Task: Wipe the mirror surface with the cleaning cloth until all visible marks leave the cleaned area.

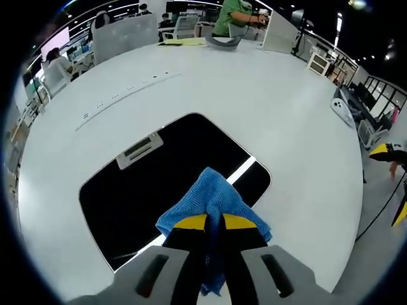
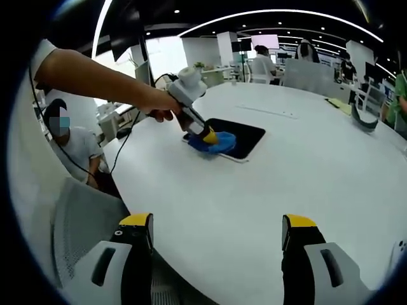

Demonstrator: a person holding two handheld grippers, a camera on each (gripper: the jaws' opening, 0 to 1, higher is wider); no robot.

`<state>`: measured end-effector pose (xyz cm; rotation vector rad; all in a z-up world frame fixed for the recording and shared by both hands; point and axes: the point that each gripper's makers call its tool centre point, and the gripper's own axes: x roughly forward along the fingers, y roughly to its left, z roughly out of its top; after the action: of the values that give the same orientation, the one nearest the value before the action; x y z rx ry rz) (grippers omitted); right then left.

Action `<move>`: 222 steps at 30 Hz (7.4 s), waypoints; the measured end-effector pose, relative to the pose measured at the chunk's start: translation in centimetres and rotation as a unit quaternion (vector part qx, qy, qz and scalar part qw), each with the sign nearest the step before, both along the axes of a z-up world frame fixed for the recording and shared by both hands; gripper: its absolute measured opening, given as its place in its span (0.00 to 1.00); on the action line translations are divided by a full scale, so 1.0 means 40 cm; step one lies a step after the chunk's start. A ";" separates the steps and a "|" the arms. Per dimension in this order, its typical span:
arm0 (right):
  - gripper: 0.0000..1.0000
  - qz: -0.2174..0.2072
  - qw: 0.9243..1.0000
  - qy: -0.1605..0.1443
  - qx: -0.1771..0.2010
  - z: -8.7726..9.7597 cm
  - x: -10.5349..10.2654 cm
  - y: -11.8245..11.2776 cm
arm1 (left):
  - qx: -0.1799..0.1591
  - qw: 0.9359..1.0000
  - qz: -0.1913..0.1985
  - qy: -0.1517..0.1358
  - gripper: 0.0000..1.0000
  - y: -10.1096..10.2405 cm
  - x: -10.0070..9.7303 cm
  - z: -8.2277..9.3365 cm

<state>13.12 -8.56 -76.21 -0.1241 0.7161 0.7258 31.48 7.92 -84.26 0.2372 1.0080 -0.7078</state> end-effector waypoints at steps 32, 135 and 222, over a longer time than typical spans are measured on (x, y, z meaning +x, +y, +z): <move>0.82 -0.012 1.000 0.006 -0.001 -0.013 -0.009 -0.027 | -0.014 1.000 -0.009 -0.005 0.06 -0.065 0.016 0.001; 0.82 -0.018 1.000 0.018 0.000 -0.031 -0.011 -0.030 | 0.010 0.999 -0.046 -0.014 0.06 -0.070 0.074 0.002; 0.82 -0.019 0.999 0.027 -0.004 -0.049 0.020 -0.023 | 0.023 0.998 -0.052 -0.019 0.06 -0.073 0.134 0.010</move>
<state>13.91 -9.48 -78.17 -0.0985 0.7709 0.6915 36.85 4.99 -83.86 0.3436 0.9824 -0.7732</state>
